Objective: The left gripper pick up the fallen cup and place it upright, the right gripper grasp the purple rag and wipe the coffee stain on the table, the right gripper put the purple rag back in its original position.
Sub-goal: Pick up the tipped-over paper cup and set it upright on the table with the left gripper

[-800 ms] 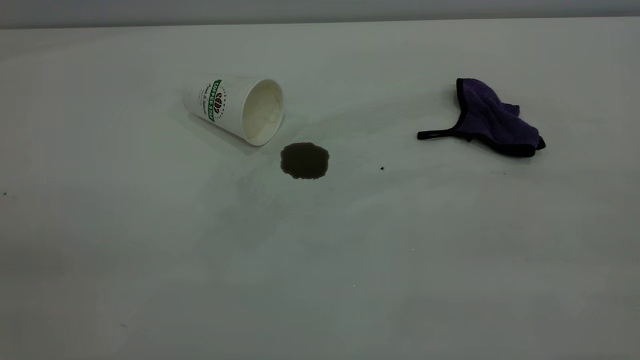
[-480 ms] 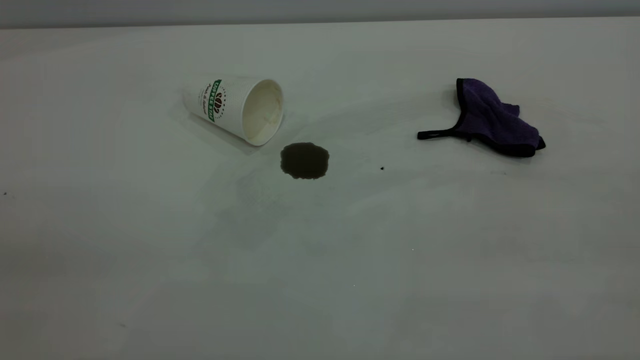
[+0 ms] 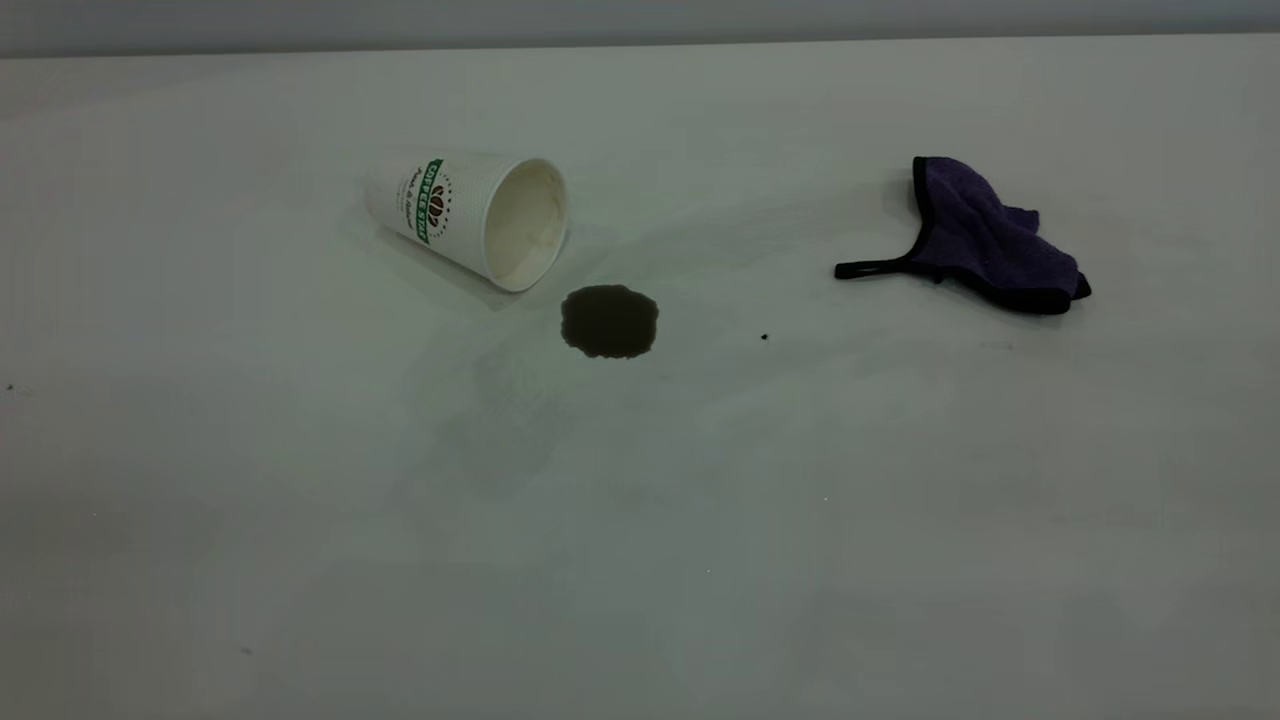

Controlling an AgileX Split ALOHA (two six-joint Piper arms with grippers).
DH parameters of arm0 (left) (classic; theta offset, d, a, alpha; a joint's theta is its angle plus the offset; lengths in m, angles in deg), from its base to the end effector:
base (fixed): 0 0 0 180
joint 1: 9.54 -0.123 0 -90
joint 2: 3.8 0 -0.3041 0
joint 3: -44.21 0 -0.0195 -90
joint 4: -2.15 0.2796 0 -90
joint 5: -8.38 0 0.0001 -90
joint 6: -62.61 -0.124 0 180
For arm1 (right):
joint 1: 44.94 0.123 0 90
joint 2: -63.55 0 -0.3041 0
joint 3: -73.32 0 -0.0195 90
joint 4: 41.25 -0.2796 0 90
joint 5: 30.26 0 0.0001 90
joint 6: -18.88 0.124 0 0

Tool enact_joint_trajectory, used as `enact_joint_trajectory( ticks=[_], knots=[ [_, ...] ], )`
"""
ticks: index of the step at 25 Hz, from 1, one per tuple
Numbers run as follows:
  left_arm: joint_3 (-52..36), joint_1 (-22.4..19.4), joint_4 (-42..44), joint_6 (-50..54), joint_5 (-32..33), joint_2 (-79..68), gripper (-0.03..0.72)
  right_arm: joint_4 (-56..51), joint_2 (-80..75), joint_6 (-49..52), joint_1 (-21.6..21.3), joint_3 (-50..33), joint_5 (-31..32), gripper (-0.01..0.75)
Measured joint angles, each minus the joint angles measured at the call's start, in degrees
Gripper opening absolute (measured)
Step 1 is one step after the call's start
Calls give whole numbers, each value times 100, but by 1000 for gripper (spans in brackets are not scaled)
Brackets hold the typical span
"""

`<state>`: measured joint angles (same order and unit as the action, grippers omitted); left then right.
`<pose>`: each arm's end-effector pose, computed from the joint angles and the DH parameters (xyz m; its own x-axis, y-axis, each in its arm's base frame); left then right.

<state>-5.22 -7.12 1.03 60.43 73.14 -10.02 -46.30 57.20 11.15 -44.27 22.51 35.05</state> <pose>0.0243 -0.0032 0.2670 -0.5037 0.0510 -0.8623 0.0724 0.9972 0.0167 0.0263 0.0102 0.2584 -0.5253 -0.1037 -0.8446 -0.1312 0.9905 -0.0400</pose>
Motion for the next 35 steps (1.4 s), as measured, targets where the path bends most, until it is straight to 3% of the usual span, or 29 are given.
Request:
enact_joint_trajectory(
  ticks=[21,28,31,35],
  knots=[
    [21,0,112,46,-37,-27,265,0,0,0,0,0,0,238],
    [775,0,808,393,-858,-2092,270,0,0,0,0,0,0,238],
    [1208,0,867,332,-1384,-3429,334,0,0,0,0,0,0,238],
    [1846,0,925,218,-2071,-5171,558,0,0,0,0,0,0,238]
  ],
)
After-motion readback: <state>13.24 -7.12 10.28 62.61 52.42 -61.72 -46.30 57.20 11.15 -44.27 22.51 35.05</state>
